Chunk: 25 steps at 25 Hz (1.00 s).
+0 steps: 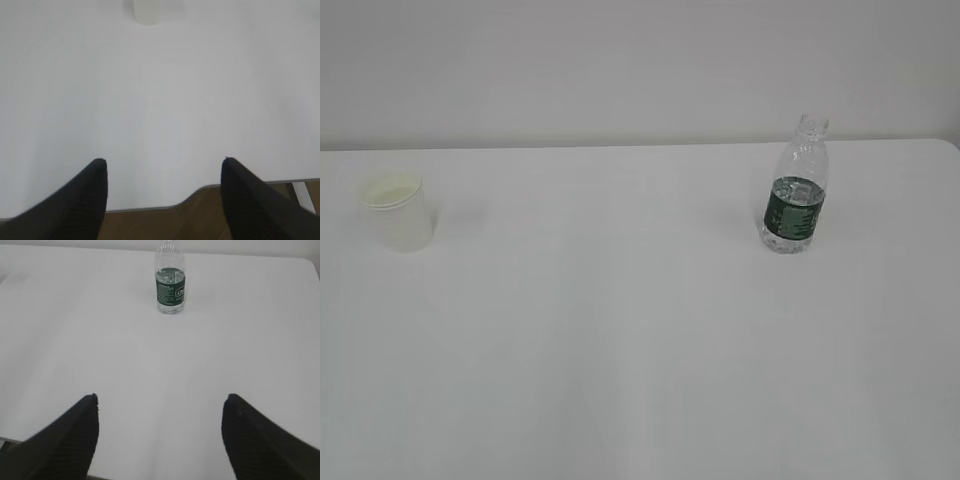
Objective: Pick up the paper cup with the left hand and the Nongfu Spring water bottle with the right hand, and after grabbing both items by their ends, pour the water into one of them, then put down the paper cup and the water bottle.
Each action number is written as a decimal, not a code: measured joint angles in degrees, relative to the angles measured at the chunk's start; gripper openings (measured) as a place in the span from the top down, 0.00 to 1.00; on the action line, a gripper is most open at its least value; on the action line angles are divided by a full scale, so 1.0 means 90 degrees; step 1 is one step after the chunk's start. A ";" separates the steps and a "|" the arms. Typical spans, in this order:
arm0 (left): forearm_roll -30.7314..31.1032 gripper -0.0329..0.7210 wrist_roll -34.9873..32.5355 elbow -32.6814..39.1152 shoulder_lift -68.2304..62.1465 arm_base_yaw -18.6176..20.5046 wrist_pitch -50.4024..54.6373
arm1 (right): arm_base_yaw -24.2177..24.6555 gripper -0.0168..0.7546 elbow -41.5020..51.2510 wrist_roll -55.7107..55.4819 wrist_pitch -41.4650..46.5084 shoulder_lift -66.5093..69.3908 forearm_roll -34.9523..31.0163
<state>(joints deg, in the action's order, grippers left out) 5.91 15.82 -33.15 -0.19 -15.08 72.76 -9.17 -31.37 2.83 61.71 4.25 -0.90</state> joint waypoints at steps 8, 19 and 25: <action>-0.0035 0.29 -0.0050 0.0000 0.0000 0.0000 0.0000 | 0.0000 0.24 0.0208 0.0042 0.0125 -0.0505 -0.0054; -0.0035 0.30 -0.0105 0.0081 0.0000 0.0000 -0.0398 | 0.0000 0.24 0.0344 0.0092 0.0360 -0.0576 -0.0063; -0.0035 0.31 -0.0105 0.0185 0.0000 0.0000 -0.0683 | 0.0000 0.24 0.0348 0.0106 0.0360 -0.0576 -0.0063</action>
<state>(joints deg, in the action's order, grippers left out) 5.59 14.87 -31.49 -0.19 -15.08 66.61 -9.17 -28.24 3.79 64.96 -0.93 -1.47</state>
